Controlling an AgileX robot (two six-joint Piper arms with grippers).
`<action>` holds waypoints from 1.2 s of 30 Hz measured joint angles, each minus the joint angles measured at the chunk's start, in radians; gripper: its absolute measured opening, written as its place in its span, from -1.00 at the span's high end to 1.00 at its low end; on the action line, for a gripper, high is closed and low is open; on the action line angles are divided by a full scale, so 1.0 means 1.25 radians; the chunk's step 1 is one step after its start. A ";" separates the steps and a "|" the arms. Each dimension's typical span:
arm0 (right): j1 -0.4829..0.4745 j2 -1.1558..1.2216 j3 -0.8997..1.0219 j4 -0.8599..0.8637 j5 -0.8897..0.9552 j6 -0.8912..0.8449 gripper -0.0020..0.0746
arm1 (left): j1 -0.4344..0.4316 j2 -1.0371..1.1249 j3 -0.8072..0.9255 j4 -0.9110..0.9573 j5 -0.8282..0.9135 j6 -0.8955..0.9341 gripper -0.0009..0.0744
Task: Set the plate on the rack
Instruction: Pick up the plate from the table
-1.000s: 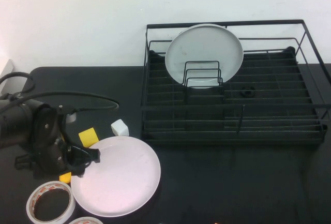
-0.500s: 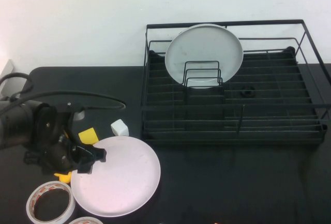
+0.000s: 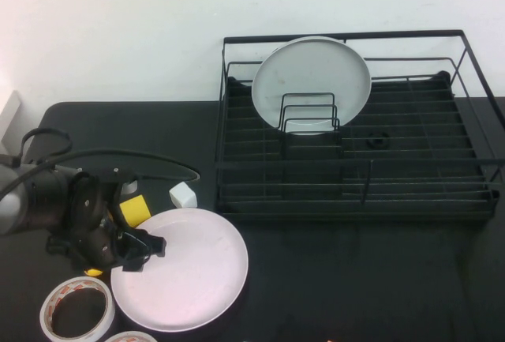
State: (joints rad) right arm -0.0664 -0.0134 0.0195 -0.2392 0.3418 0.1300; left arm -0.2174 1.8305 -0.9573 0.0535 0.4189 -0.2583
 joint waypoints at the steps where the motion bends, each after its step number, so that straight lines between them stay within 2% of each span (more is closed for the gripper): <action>1: 0.000 0.000 0.000 0.000 0.000 0.000 0.95 | 0.000 0.000 -0.001 0.002 -0.002 0.000 -0.05; 16: 0.000 0.000 0.000 0.000 0.000 0.000 0.95 | 0.000 0.055 -0.056 0.003 0.032 -0.003 -0.02; 19: 0.000 0.000 0.000 0.000 0.000 0.000 0.95 | 0.000 0.055 -0.056 0.003 0.032 -0.005 0.17; 23: 0.000 0.000 0.000 0.000 0.000 0.000 0.95 | 0.002 0.056 -0.056 0.012 0.034 -0.003 0.71; 25: 0.000 0.000 0.000 0.000 0.000 0.000 0.95 | 0.003 0.056 -0.057 0.013 0.034 0.000 0.84; 32: 0.000 0.000 0.000 0.000 0.000 0.000 0.95 | 0.004 0.056 -0.058 0.000 0.036 0.059 0.88; 36: 0.000 0.000 0.000 0.000 0.000 0.000 0.95 | 0.023 0.052 -0.060 -0.075 0.045 0.132 0.90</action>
State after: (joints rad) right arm -0.0664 -0.0134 0.0195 -0.2392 0.3418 0.1300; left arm -0.1893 1.8952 -1.0319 -0.0397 0.4757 -0.0929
